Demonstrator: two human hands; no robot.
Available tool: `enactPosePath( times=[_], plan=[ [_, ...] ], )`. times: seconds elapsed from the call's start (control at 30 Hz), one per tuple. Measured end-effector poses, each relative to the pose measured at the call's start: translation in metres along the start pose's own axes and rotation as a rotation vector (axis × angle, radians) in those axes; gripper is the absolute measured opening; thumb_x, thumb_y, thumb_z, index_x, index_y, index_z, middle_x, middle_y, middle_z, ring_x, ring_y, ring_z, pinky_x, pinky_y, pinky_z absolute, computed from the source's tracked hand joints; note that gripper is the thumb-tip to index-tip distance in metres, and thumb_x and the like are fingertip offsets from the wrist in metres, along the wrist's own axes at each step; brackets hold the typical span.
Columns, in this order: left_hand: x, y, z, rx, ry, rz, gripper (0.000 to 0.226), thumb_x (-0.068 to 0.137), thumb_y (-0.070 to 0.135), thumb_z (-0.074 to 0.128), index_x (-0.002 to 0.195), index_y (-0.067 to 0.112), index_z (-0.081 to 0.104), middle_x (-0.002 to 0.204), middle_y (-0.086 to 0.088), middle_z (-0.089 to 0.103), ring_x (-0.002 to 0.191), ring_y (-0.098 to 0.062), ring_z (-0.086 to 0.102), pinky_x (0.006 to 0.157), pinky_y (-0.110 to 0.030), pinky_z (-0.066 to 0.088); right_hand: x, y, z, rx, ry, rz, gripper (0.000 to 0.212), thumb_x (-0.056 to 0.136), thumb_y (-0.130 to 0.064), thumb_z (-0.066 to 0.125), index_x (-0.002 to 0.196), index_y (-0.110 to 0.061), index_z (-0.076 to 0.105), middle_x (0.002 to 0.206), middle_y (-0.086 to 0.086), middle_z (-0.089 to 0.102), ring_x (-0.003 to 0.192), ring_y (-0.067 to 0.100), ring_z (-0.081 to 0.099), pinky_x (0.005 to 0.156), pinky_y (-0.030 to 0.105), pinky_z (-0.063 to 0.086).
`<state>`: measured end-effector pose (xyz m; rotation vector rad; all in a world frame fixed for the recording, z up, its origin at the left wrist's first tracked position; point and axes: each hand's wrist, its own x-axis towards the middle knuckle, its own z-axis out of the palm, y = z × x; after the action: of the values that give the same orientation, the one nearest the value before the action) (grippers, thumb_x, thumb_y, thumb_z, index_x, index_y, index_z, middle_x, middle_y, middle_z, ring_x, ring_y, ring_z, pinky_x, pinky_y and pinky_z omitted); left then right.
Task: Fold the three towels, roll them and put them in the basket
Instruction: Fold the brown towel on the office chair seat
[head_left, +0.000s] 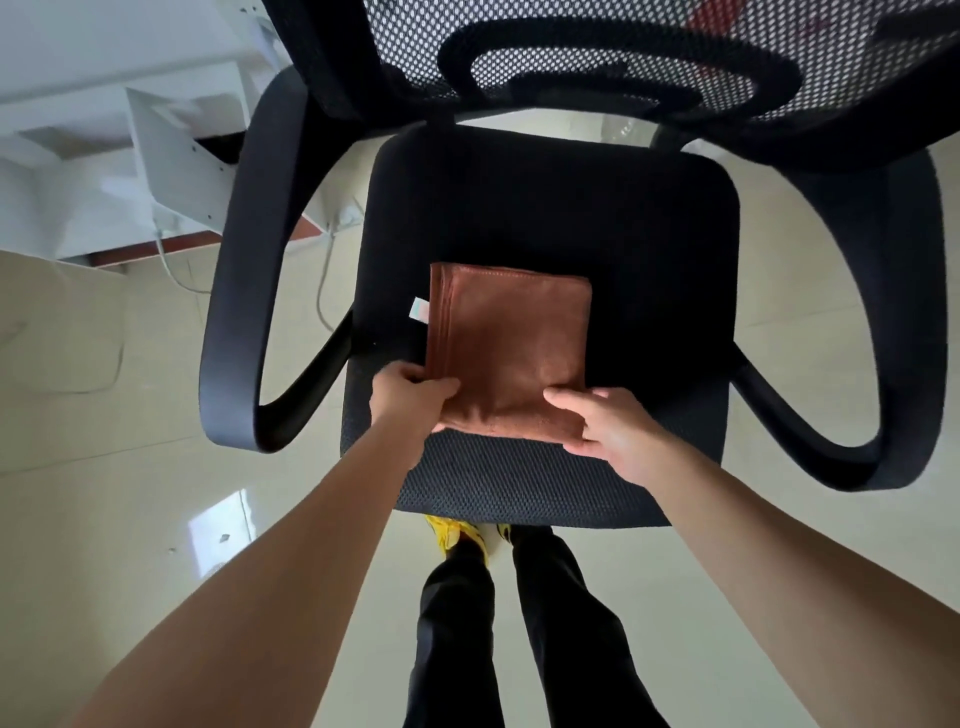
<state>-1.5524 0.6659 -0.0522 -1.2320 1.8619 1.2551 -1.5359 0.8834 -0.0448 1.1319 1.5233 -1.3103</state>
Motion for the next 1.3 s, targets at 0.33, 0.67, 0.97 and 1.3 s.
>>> enactPosePath(
  times=[0.33, 0.67, 0.97, 1.3],
  plan=[
    [-0.007, 0.003, 0.007, 0.088, -0.056, -0.156, 0.074, 0.067, 0.051, 0.080, 0.121, 0.008, 0.054, 0.112, -0.010, 0.064, 0.101, -0.031, 0.062, 0.088, -0.045, 0.053, 0.005, -0.011, 0.001, -0.120, 0.092, -0.044, 0.048, 0.069, -0.053, 0.079, 0.092, -0.014, 0.062, 0.094, 0.003, 0.069, 0.086, 0.021, 0.068, 0.067, 0.034, 0.056],
    [-0.010, 0.029, -0.005, -0.306, -0.257, -0.523, 0.018, 0.086, 0.021, 0.061, 0.071, 0.011, 0.058, 0.043, -0.004, 0.058, 0.032, -0.015, 0.054, 0.035, -0.019, 0.045, 0.002, -0.030, -0.011, 0.399, -0.047, 0.282, 0.013, 0.082, -0.013, 0.071, 0.087, -0.005, 0.062, 0.061, 0.006, 0.064, 0.043, 0.014, 0.061, 0.035, 0.020, 0.044],
    [-0.013, 0.051, -0.014, -0.316, -0.106, -0.222, 0.021, 0.090, 0.008, 0.044, 0.107, 0.002, 0.055, 0.064, -0.018, 0.069, 0.055, -0.029, 0.070, 0.044, -0.033, 0.056, -0.014, -0.028, -0.021, -0.086, 0.138, -0.389, 0.031, 0.090, 0.000, 0.051, 0.115, -0.016, 0.058, 0.085, 0.007, 0.069, 0.068, 0.022, 0.071, 0.055, 0.028, 0.057],
    [-0.028, 0.057, -0.022, 0.765, -0.127, 0.846, 0.079, 0.072, 0.010, 0.063, 0.143, 0.035, 0.036, 0.156, 0.008, 0.023, 0.140, -0.020, 0.023, 0.110, -0.044, 0.029, -0.003, -0.031, -0.025, -0.490, 0.164, -0.748, 0.005, 0.077, -0.025, 0.068, 0.078, -0.020, 0.068, 0.073, -0.001, 0.070, 0.072, 0.019, 0.066, 0.068, 0.039, 0.054]
  ],
)
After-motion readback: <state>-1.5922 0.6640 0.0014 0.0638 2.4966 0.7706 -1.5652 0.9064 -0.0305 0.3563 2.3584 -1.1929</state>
